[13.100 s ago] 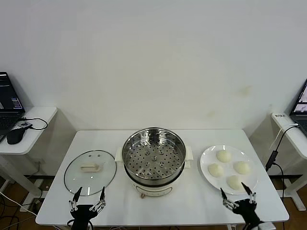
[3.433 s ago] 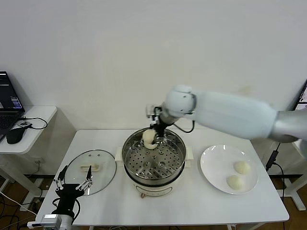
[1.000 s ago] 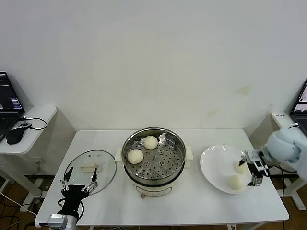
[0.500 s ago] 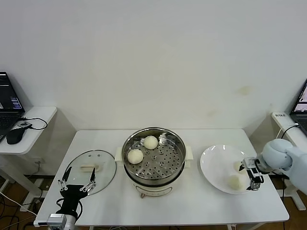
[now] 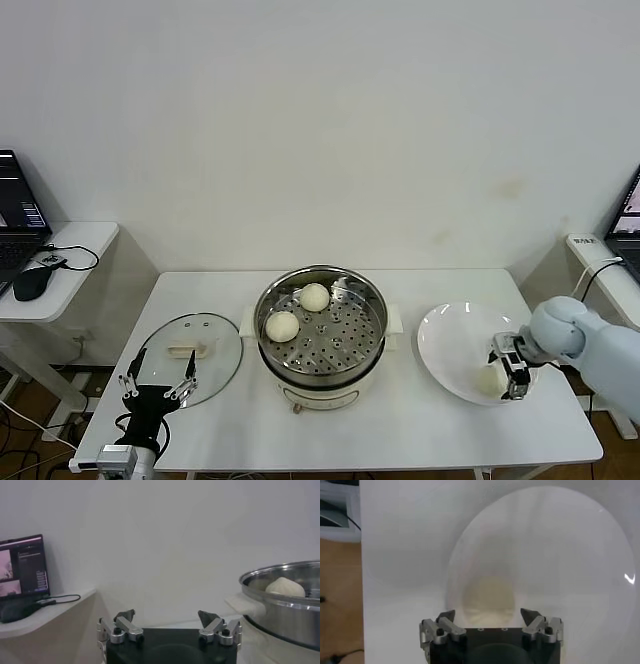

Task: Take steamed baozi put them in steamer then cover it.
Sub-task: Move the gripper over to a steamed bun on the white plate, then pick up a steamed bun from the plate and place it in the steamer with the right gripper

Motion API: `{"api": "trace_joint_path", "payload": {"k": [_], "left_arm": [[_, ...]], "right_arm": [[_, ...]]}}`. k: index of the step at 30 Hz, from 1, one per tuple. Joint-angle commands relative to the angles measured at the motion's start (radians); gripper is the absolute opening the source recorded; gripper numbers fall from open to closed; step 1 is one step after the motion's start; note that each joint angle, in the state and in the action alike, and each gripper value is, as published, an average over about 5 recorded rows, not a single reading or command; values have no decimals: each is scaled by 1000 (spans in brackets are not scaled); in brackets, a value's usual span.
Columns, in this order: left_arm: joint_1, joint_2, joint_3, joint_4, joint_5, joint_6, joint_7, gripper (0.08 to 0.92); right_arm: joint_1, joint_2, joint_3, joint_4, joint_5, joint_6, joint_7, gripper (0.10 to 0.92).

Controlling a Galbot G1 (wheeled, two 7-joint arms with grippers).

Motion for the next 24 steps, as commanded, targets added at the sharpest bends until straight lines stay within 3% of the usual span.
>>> {"api": "trace_joint_path", "payload": {"k": [1, 9, 24], "left_arm": [[1, 0, -1, -3, -1, 0, -1, 823], [3, -1, -3, -9, -3, -1, -2, 823], [1, 6, -4, -24, -12, -3, -1, 823]], "right_arm": [[-2, 18, 4, -21, 9, -7, -10, 696], [82, -12, -21, 0, 47, -9, -31, 617], [737, 2, -320, 66, 316, -37, -103, 617]]}}
